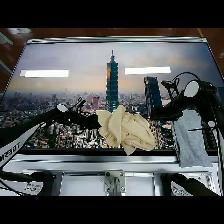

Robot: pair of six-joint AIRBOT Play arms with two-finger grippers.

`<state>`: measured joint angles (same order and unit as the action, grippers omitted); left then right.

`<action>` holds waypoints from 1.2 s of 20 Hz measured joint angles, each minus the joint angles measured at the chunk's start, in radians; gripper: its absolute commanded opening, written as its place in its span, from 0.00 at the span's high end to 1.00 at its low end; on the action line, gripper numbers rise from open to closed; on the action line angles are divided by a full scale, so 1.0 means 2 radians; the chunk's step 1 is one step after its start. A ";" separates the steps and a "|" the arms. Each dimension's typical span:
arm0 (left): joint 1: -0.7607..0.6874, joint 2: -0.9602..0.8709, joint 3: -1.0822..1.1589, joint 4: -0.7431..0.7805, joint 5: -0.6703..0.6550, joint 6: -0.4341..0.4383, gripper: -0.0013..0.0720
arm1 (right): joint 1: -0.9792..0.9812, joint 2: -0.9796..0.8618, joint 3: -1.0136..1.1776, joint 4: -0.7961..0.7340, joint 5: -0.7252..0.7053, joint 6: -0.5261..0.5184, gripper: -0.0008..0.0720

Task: Fold the shirts.

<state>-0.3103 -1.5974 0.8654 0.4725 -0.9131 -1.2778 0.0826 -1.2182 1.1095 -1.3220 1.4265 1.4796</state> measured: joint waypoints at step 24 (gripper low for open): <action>0.009 0.044 0.004 0.000 -0.043 0.049 0.94 | 0.030 -0.068 -0.073 0.043 -0.106 -0.029 0.91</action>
<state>-0.2924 -1.5089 0.8742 0.4721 -0.9997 -1.1797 0.1432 -1.3533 0.9642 -1.2369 1.2148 1.4208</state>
